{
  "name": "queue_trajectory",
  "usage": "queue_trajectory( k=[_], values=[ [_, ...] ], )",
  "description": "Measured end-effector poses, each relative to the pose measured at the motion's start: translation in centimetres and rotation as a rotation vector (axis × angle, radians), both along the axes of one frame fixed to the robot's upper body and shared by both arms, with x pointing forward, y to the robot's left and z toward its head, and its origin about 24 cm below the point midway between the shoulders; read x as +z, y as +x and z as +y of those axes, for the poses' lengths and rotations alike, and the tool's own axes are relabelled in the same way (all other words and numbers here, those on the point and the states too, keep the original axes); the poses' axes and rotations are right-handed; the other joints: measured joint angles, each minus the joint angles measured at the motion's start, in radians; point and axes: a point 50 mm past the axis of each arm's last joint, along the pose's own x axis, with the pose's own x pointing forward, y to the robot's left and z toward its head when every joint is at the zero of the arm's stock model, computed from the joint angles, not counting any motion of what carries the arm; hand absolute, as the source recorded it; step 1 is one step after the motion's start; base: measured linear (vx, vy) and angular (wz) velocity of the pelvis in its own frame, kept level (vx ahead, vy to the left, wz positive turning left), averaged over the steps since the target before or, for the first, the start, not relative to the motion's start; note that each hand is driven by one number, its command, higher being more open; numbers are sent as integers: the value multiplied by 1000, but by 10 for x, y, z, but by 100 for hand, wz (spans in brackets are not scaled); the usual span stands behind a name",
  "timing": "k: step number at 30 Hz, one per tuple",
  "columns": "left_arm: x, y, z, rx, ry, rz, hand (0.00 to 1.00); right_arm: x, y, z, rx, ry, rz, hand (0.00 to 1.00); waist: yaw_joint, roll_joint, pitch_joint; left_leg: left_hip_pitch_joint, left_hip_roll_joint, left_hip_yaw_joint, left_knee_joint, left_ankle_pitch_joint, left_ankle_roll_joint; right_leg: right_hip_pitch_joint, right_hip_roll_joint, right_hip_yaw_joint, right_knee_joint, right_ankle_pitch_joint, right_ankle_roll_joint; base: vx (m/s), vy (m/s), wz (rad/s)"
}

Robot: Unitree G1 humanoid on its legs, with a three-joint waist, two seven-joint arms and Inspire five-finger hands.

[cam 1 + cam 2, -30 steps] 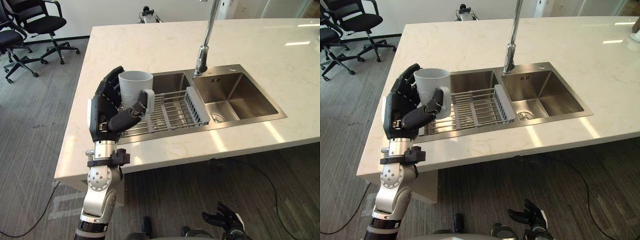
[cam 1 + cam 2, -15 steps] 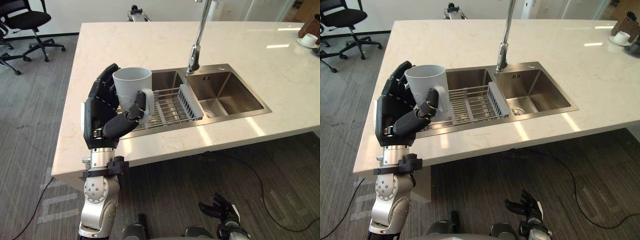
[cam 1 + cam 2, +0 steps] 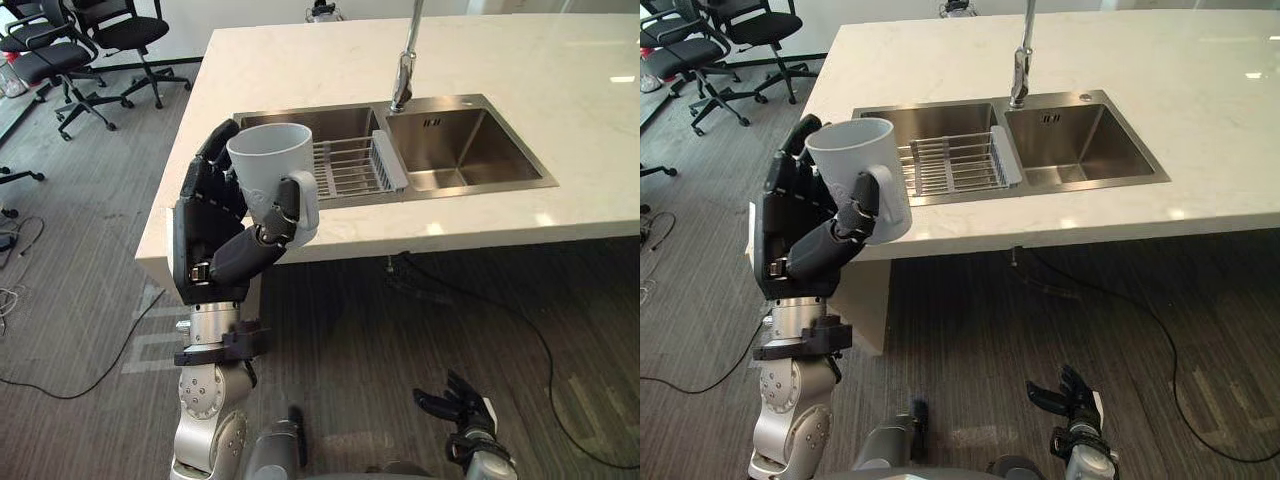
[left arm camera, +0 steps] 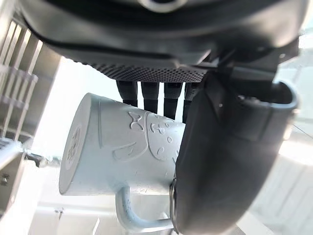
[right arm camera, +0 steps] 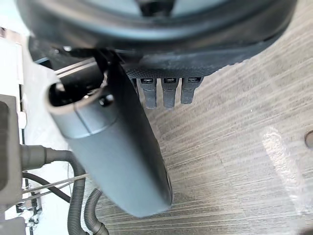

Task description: Walk over to the sink, pick up the cup, carry it to the dishwasher, place the cup inside the dishwasher, then close the dishwasher door

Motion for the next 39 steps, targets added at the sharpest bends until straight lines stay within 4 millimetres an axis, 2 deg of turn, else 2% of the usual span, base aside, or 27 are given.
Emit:
queue_trajectory(
  k=[1, 2, 3, 4, 7, 9, 13, 15, 16, 17, 18, 19, 20, 21, 22, 25, 26, 27, 28, 29, 30, 31, 34, 36, 37, 38, 39],
  values=[
    [0, 0, -3, -11, -2, 1, 30, -1, -4, -1, -8, 0, 11, 90, -12, 5, -11, 39, 8, -1, -27, -19, -9, -2, -3, -13, -8, 3, 10, -125, 125, 52],
    [0, 3, -6, -29, 2, -4, 30, -3, -9, -5, -33, -2, 25, 90, -19, 17, -35, 97, -1, -14, -179, -57, -43, -15, -5, -15, -32, -28, 52, -103, 151, 50],
    [0, 6, -6, -26, 7, -10, 30, -5, -8, -2, -38, 12, 32, 90, -17, 11, -38, 107, -19, -12, -220, -49, -45, -18, -12, -9, -41, -44, 68, -121, 190, 43],
    [-5, 11, -5, -21, 22, 18, 30, -9, -9, 4, -39, 30, 49, 90, -14, -7, -38, 116, -50, -20, -269, -13, -29, -18, -32, 0, -62, -17, 79, -79, 152, 30],
    [-25, 20, -1, -3, 17, 123, 30, -17, -17, 15, -40, 75, 83, 90, -13, -19, -44, 117, -96, -50, -279, 9, -5, 14, -62, 5, -96, 6, 105, -53, 156, 38],
    [-26, 20, 1, 7, 18, 135, 30, -19, -17, 16, -39, 83, 93, 90, -11, -19, -45, 115, -110, -58, -279, 14, 3, 17, -71, 10, -96, 12, 110, -19, 124, 25],
    [-26, 17, 8, 29, 39, 132, 30, -20, -5, 18, -27, 89, 90, 90, -1, -20, -45, 106, -119, -60, -253, 1, 16, 13, -78, 27, -83, 31, 116, -33, 92, 2],
    [-27, 16, 8, 25, 39, 138, 30, -18, 0, 17, -21, 84, 76, 90, 7, -25, -42, 99, -126, -59, -223, -30, 15, -8, -89, 30, -25, 10, 127, -40, 67, 1],
    [-28, 15, 6, 18, 36, 145, 30, -17, 2, 16, -19, 78, 72, 90, 6, -29, -36, 100, -133, -70, -205, -44, 22, -23, -107, 26, 50, -6, 140, -38, 48, 34],
    [-29, 14, 5, 16, 33, 152, 30, -17, 2, 15, -21, 73, 74, 90, -1, -29, -34, 102, -144, -95, -189, -60, 37, -64, -116, 34, 176, -4, 152, -28, 54, 53],
    [-29, 14, 5, 18, 33, 153, 30, -17, 1, 15, -22, 71, 76, 90, -6, -30, -33, 102, -151, -114, -182, -62, 40, -86, -121, 41, 242, -3, 159, 11, 34, 81],
    [-26, 13, 6, 22, 34, 144, 30, -17, 0, 16, -22, 72, 75, 90, -8, -38, -28, 106, -163, -152, -178, -64, 46, -132, -121, 81, 370, 10, 169, 85, 11, 105],
    [-24, 12, 6, 27, 31, 135, 30, -17, 0, 19, -9, 75, 76, 90, -9, -31, -23, 108, -168, -198, -174, -64, 50, -170, -99, 147, 442, -25, 166, 122, -49, 126],
    [-22, 11, 7, 42, 20, 128, 30, -14, 3, 22, 13, 72, 63, 90, -4, -31, -23, 106, -168, -239, -172, -62, 54, -187, -70, 198, 446, -65, 171, 129, -76, 107],
    [-21, 11, 9, 52, 14, 126, 30, -12, 5, 23, 24, 70, 48, 90, 0, -32, -23, 103, -169, -257, -172, -61, 56, -197, -57, 223, 439, -79, 168, 106, -125, 100],
    [-19, 9, 12, 86, -15, 118, 30, 1, 20, 27, 48, 63, -42, 90, -2, -35, -25, 90, -180, -355, -166, -67, 32, -225, 3, 362, 371, -111, 167, 98, -192, 94],
    [-18, 8, 12, 98, -37, 117, 30, 6, 24, 28, 54, 56, -69, 90, -3, -50, -34, 80, -193, -394, -144, -80, 8, -218, 11, 405, 298, -107, 168, 163, -378, 127],
    [-18, 7, 14, 109, -45, 110, 30, 9, 26, 28, 58, 49, -88, 90, -1, -64, -41, 60, -214, -433, -96, -105, -22, -211, -10, 390, 239, -56, 183, 174, -399, 119],
    [-21, 7, 13, 113, -59, 126, 30, 10, 27, 25, 63, 40, -88, 90, -2, -44, -44, 53, -203, -458, -76, -118, -32, -200, 2, 356, 251, -64, 171, 178, -329, 106],
    [-25, 3, 12, 118, -86, 149, 30, 10, 27, 23, 66, 27, -86, 90, 11, -21, -57, 53, -168, -486, -71, -130, -50, -189, 27, 306, 244, -74, 149, 202, -301, 79],
    [-26, 2, 10, 115, -92, 154, 30, 11, 27, 22, 67, 24, -90, 90, 15, -4, -64, 52, -157, -488, -70, -124, -58, -176, 31, 285, 238, -74, 147, 206, -282, 86],
    [-27, 2, 8, 103, -98, 163, 30, 12, 27, 21, 68, 21, -91, 90, 14, 1, -66, 49, -140, -479, -71, -114, -60, -152, 37, 246, 222, -73, 145, 182, -260, 95],
    [-27, 2, 1, 61, -108, 159, 30, 14, 27, 22, 60, 19, -104, 90, 20, 1, -66, 50, -66, -302, -59, -100, -49, -63, 50, 130, 177, -73, 145, 117, -216, 113],
    [-26, 2, -1, 46, -104, 152, 30, 19, 28, 20, 48, 7, -130, 90, 20, -1, -66, 47, -12, -89, -63, -89, -29, -19, 45, 56, 158, -73, 145, 88, -124, 115],
    [-26, 2, -1, 41, -104, 151, 30, 19, 27, 19, 42, 3, -133, 90, 20, -4, -66, 47, -2, -38, -70, -86, -24, -11, 41, 39, 152, -73, 145, 60, -33, 122],
    [-26, 2, -2, 33, -106, 150, 30, 20, 27, 16, 24, -2, -134, 90, 20, -4, -67, 47, 12, 64, -80, -75, -7, 0, 29, 1, 144, -73, 144, 59, -5, 102],
    [-26, 2, -3, 26, -104, 150, 30, 19, 26, 14, 14, -4, -131, 90, 19, -6, -66, 47, 13, 109, -88, -66, 1, 6, 21, -16, 138, -73, 144, 89, 20, 132]
  ],
)
